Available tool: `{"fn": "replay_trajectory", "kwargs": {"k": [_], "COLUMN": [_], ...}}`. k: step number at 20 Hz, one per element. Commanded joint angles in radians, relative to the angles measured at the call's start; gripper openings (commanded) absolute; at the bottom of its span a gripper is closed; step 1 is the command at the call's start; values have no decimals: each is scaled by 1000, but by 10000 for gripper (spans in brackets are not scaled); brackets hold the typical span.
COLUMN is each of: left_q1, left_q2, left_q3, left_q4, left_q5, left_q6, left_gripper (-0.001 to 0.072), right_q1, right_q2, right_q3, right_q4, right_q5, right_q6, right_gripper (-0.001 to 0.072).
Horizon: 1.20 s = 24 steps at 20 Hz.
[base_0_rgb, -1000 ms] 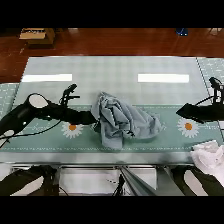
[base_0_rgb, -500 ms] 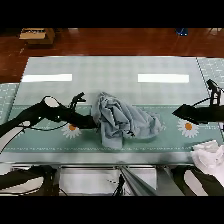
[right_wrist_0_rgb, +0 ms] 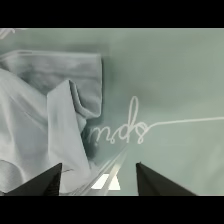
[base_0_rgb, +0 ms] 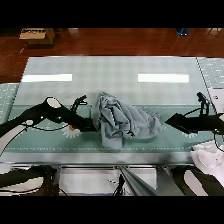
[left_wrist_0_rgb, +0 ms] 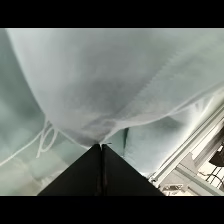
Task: Fold the shirts.
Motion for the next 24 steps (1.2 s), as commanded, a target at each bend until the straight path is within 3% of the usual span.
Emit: {"fn": "replay_trajectory", "kwargs": {"k": [1, 7, 8, 9, 10, 12, 13, 14, 15, 19, 20, 21, 23, 24], "left_q1": [0, 0, 0, 0, 0, 0, 0, 0, 0, -2, -2, -2, -2, -2], "left_q2": [14, 27, 27, 27, 27, 27, 27, 27, 27, 20, 12, 0, -28, -41], "left_q3": [2, 5, 5, 5, 5, 5, 5, 5, 5, 5, 5, 5, 5, 5], "left_q4": [4, 4, 3, 3, 3, 3, 4, 4, 5, 4, 4, 2, 0, 0], "left_q5": [-11, -11, -11, -11, -11, -11, -12, -10, -7, 98, 127, 140, 120, 93], "left_q6": [13, 20, 20, 20, 20, 20, 20, 19, 19, -22, -40, -47, -42, -31], "left_gripper": [20, 27, 98, 225, 270, 271, 386, 634, 658, 644, 581, 397, 106, 76], "right_q1": [1, 1, 1, 1, 1, 1, 1, 1, 1, 1, 1, 1, 1, 1], "right_q2": [0, 0, 0, 0, 0, 0, 0, 0, 0, 0, 0, 0, 0, 0], "right_q3": [-91, -174, -177, -178, -178, -177, -178, -178, -178, -178, -178, -177, -177, -177], "right_q4": [91, 163, 167, 169, 180, 213, 229, 235, 236, 255, 263, 269, 285, 286], "right_q5": [-82, -164, -166, -167, -172, -175, -175, -177, -180, -185, -185, -185, -185, -186], "right_q6": [-11, -34, -40, -43, -52, -71, -83, -88, -88, -91, -91, -92, -99, -100], "right_gripper": [543, 538, 535, 530, 530, 530, 530, 530, 530, 530, 530, 530, 529, 529]}}
